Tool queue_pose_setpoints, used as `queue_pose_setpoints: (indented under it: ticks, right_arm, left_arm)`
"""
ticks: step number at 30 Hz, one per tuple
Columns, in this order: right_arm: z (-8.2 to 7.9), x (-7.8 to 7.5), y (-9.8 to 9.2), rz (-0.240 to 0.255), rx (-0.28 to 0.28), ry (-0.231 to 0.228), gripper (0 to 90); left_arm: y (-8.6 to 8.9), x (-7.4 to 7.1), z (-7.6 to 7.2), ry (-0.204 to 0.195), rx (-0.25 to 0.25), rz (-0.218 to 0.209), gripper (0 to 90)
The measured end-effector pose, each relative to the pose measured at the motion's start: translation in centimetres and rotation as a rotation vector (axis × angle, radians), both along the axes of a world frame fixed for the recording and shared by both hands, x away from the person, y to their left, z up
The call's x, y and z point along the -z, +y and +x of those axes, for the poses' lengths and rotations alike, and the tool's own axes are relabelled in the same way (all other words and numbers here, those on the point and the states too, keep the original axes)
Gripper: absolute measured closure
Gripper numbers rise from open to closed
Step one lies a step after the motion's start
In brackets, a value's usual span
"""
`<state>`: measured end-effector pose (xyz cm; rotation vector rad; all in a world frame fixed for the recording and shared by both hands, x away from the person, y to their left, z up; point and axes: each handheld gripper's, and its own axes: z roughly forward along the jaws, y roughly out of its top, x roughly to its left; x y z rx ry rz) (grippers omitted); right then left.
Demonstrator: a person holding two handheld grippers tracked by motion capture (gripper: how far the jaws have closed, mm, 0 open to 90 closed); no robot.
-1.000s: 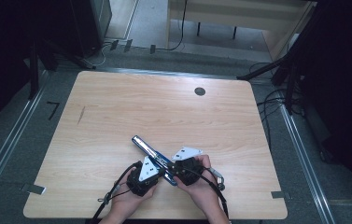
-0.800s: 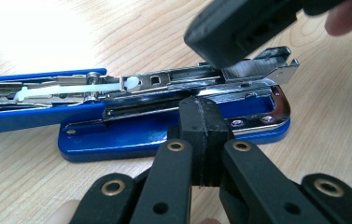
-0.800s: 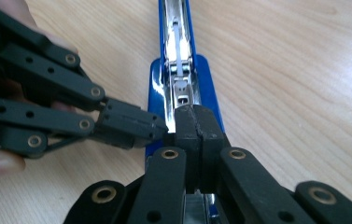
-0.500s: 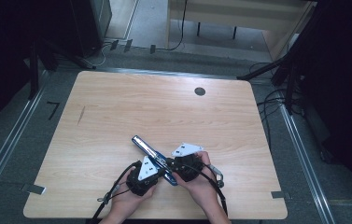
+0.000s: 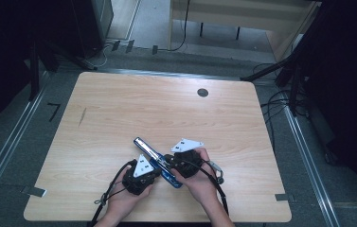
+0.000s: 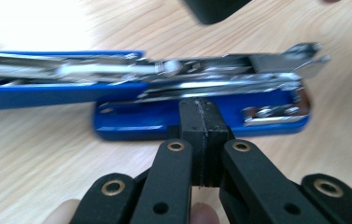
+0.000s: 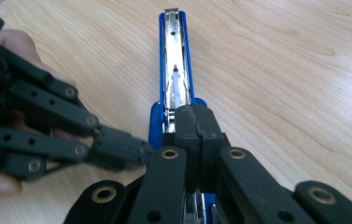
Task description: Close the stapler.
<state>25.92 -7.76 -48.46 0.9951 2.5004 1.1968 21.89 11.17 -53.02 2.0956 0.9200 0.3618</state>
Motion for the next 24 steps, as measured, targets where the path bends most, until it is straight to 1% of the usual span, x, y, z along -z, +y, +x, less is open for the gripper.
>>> queue_pose_setpoints:
  ticks: [4, 6, 8, 10, 13, 14, 17, 20, 24]
  right_arm:
    - [0.3, 0.0, 0.3, -0.006, 0.001, 0.002, 90.0]
    - [0.5, -0.1, 0.5, -0.010, 0.000, -0.001, 90.0]
    - [0.6, -0.2, 0.9, -0.009, 0.000, 0.001, 90.0]
    - [0.7, -0.2, 1.3, -0.011, -0.008, -0.002, 90.0]
    - [0.9, -0.2, 1.9, -0.012, -0.013, -0.002, 90.0]
    - [1.0, -0.2, 2.2, -0.014, -0.016, -0.002, 90.0]
    - [1.1, -0.2, 2.8, -0.018, -0.023, -0.005, 90.0]
    - [1.5, 0.0, 3.2, -0.027, -0.023, -0.011, 90.0]
    - [2.0, 0.1, 3.8, -0.008, -0.023, 0.001, 90.0]
  left_arm:
    - [1.7, -0.1, 0.9, 0.014, -0.049, -0.024, 90.0]
    - [2.3, 0.0, 1.2, 0.023, -0.066, -0.020, 90.0]
    - [2.7, 0.0, 1.4, 0.022, -0.081, -0.018, 90.0]
    - [3.0, 0.0, 1.6, 0.009, -0.098, -0.008, 90.0]
    - [3.5, 0.0, 2.0, 0.012, -0.115, -0.011, 90.0]
    - [3.6, -0.1, 2.1, 0.009, -0.121, -0.003, 90.0]
    - [3.9, -0.2, 2.5, 0.011, -0.139, -0.018, 90.0]
    - [4.1, -0.1, 2.8, 0.011, -0.148, -0.013, 90.0]
    - [4.3, 0.0, 3.1, 0.013, -0.160, -0.017, 90.0]
